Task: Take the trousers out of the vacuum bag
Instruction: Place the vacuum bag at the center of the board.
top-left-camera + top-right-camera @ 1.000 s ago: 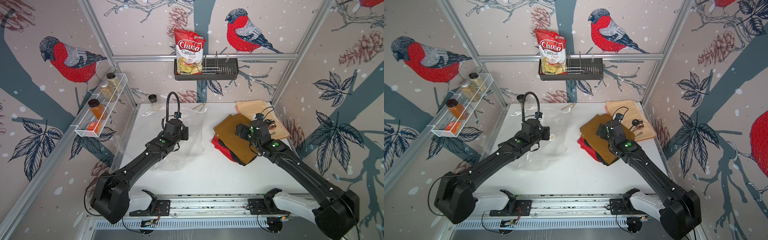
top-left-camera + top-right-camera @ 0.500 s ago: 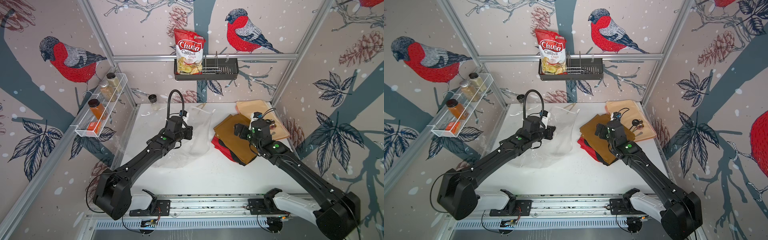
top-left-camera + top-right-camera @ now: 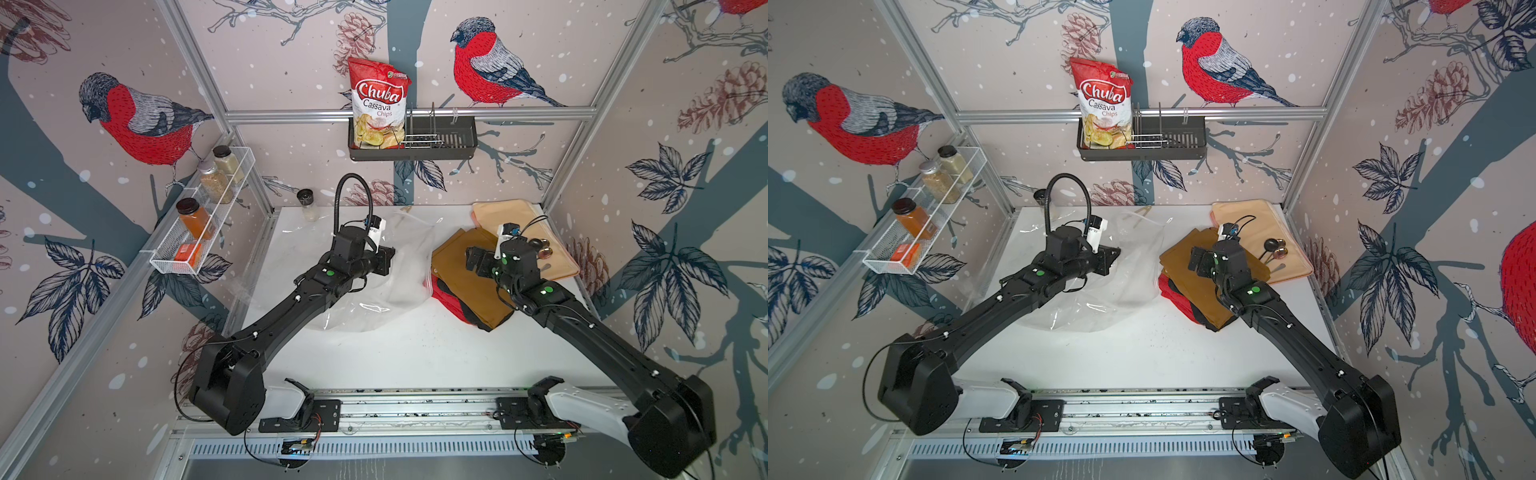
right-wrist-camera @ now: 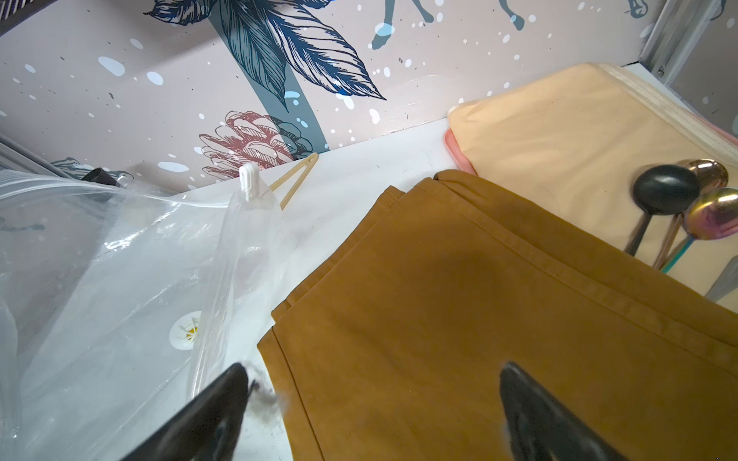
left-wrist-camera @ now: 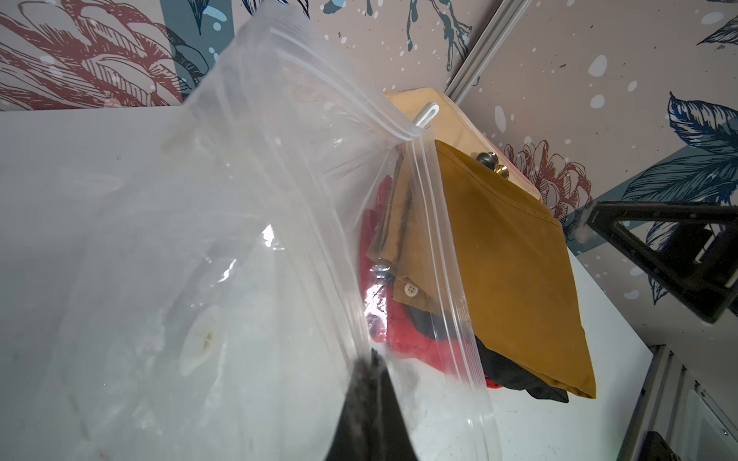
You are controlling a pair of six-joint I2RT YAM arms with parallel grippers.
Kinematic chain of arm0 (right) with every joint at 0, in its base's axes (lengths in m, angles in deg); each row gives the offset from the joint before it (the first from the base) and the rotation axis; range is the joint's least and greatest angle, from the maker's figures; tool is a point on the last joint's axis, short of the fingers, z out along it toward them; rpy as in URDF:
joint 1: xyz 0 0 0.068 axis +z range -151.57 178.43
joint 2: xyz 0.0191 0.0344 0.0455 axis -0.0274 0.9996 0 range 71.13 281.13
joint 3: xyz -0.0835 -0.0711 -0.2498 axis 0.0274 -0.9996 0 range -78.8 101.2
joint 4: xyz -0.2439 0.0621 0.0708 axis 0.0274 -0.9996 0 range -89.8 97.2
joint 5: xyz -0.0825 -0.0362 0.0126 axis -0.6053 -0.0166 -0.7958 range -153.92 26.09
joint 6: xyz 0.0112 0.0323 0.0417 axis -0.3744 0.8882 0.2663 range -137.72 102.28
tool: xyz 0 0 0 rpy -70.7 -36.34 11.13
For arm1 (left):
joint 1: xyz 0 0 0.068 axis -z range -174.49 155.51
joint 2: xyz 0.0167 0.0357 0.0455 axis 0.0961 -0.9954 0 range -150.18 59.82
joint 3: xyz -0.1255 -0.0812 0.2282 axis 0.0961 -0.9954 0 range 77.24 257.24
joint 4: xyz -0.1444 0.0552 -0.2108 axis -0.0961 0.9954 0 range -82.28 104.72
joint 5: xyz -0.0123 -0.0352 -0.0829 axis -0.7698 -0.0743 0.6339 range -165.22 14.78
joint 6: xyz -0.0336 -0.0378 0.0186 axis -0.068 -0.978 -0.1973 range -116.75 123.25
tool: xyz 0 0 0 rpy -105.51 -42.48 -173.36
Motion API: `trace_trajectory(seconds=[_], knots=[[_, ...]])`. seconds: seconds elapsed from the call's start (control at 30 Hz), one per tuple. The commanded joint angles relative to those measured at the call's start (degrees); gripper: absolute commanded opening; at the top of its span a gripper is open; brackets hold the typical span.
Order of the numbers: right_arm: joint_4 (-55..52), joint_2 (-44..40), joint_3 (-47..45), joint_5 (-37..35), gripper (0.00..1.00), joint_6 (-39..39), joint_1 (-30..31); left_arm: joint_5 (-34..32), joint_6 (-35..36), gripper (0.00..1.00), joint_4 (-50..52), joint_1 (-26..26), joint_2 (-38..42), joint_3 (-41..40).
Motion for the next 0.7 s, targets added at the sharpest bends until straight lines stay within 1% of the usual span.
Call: trace_trajectory(seconds=[0.0, 0.13, 0.37, 0.4, 0.47, 0.57, 0.67], knots=[[2.50, -0.03, -0.57, 0.60, 0.98, -0.36, -0.25, 1.12, -1.05, 0.00, -3.99, 0.05, -1.65, 1.67], [2.60, -0.06, -1.01, 0.80, 0.98, -0.40, -0.59, 1.77, -1.60, 0.00, -4.86, 0.11, -4.24, 2.45], [2.86, -0.60, -2.03, 0.92, 0.98, -0.64, -1.49, 2.41, -1.41, 0.00, -5.82, 0.14, -6.21, 0.55], [2.99, -0.72, -2.08, 0.94, 0.98, -0.71, -1.70, 2.40, -1.29, 0.03, -5.80, 0.19, -6.27, 0.15], [3.34, -0.52, -2.25, 1.13, 0.98, -1.08, -1.96, 2.48, -0.92, 0.13, -5.97, 0.18, -6.01, -0.65], [3.41, -0.04, -2.06, 1.33, 0.98, -1.64, -2.54, 2.40, -0.73, 0.33, -6.83, 0.15, -4.74, -1.92], [3.74, 0.14, -1.74, 1.98, 0.98, -2.09, -3.44, 2.48, -0.01, 0.44, -6.40, 0.14, -3.26, -2.00]])
